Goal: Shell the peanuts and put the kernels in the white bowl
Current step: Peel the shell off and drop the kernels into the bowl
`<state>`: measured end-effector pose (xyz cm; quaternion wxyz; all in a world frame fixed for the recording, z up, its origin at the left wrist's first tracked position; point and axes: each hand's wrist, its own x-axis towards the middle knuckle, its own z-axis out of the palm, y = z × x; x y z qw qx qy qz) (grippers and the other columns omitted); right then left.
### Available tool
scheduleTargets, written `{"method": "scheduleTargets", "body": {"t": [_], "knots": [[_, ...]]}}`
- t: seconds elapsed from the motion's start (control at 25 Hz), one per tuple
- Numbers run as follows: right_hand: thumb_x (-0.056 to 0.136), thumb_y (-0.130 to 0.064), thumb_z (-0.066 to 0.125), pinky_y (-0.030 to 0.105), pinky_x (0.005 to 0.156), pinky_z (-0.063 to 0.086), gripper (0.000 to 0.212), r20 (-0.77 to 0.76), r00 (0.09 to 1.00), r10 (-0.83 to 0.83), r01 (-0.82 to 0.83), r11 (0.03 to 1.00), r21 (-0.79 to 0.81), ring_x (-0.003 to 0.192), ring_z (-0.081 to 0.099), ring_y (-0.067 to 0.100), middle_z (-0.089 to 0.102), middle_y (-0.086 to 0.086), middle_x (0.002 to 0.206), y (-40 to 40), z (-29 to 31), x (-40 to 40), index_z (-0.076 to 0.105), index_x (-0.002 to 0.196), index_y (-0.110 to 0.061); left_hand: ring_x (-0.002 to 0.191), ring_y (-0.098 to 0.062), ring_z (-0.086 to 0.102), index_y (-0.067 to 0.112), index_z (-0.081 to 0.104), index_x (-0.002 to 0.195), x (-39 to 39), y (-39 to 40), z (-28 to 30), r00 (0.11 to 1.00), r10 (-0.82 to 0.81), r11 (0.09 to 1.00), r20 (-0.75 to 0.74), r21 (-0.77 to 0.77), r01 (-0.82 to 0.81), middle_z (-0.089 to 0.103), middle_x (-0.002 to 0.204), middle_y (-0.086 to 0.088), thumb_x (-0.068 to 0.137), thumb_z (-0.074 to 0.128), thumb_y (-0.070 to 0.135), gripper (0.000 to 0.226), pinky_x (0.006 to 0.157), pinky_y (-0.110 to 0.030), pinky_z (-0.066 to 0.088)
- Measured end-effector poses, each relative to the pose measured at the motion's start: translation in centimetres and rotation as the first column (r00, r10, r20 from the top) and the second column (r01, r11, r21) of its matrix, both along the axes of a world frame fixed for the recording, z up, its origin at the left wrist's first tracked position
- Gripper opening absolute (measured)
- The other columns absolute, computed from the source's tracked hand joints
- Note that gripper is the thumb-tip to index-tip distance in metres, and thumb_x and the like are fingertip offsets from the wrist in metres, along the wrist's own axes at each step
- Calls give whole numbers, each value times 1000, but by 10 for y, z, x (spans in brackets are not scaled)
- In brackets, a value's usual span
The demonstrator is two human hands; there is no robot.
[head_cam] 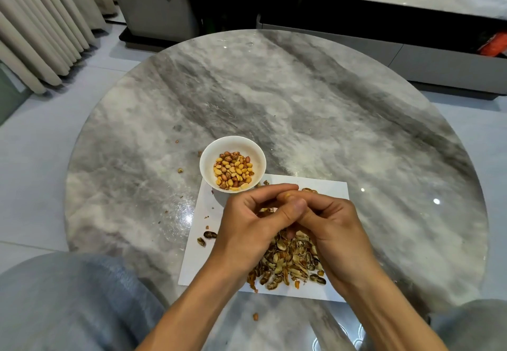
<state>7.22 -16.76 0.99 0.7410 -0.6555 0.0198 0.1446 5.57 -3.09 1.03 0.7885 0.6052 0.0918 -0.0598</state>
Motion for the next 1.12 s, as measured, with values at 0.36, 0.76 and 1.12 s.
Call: {"method": "scheduleTargets", "body": {"t": [0.36,0.76,1.12], "knots": [[77,-23,72,30,65,52,17,-36,990,-136,137,991,9,65,62,22,74,14,76,13,-3,-2,82,87,-14,89,-18,68,18,79,102,2,-9,-6,993,95,991,-65,-91,-100,74,100,-16,82,73,27,23,80,-27,56],[93,-16,69,17,70,48,21,378,911,163,52,866,-498,85,68,10,72,-14,85,-11,6,3,78,105,-30,83,-19,75,21,80,88,6,8,6,990,72,985,124,150,-90,78,86,-2,76,79,6,20,76,-28,60],[89,-17,72,30,67,54,12,610,752,251,214,783,-585,78,68,5,74,-14,84,-13,12,6,79,95,-23,73,-22,74,23,81,81,2,6,7,985,133,984,107,109,-144,77,78,-6,70,78,17,13,70,-27,59]]}}
